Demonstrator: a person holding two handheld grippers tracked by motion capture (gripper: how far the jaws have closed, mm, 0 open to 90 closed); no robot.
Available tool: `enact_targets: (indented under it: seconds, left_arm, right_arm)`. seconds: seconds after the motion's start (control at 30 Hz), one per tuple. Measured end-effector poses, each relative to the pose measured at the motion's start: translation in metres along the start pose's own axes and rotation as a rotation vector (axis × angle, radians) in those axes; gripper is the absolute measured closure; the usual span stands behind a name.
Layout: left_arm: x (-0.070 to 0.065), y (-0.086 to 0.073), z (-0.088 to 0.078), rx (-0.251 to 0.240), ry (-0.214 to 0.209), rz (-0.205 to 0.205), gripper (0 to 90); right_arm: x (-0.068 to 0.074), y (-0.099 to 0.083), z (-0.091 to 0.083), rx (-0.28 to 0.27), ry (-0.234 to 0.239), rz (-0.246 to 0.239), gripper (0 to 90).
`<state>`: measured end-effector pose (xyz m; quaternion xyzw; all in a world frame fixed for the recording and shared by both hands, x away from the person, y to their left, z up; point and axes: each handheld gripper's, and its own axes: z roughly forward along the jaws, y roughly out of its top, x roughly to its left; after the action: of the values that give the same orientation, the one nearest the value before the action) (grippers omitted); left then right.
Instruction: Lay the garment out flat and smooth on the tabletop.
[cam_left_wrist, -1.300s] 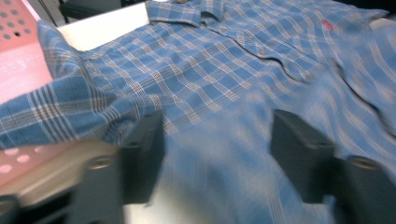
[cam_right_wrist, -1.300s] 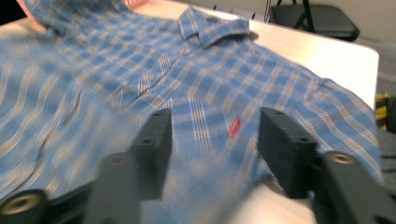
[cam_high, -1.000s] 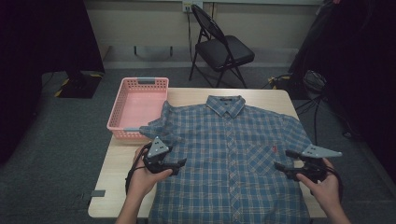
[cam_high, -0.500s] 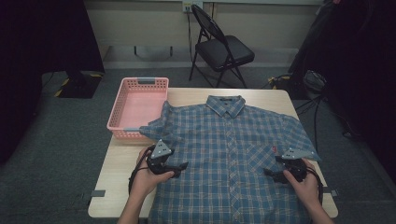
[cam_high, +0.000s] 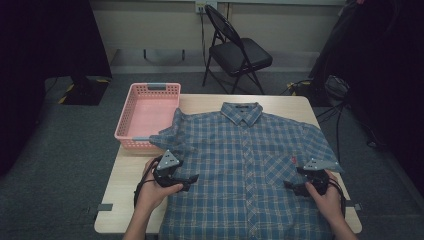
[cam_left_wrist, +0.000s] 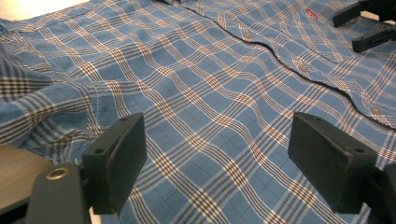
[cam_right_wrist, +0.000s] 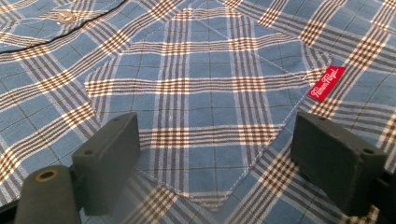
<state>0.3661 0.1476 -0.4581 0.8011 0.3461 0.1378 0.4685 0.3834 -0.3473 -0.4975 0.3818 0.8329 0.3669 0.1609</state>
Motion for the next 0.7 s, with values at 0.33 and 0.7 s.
enact_targets:
  seconds: [0.33,0.7]
  left_arm:
    - [0.003,-0.004,-0.003,0.027,-0.011,0.021,16.9]
    - [0.016,-0.013,-0.012,0.05,0.011,0.025,18.5]
  right_arm:
    - [0.0,0.0,0.0,0.0,0.0,0.0,14.8]
    - [0.0,0.0,0.0,0.0,0.001,0.0,14.8]
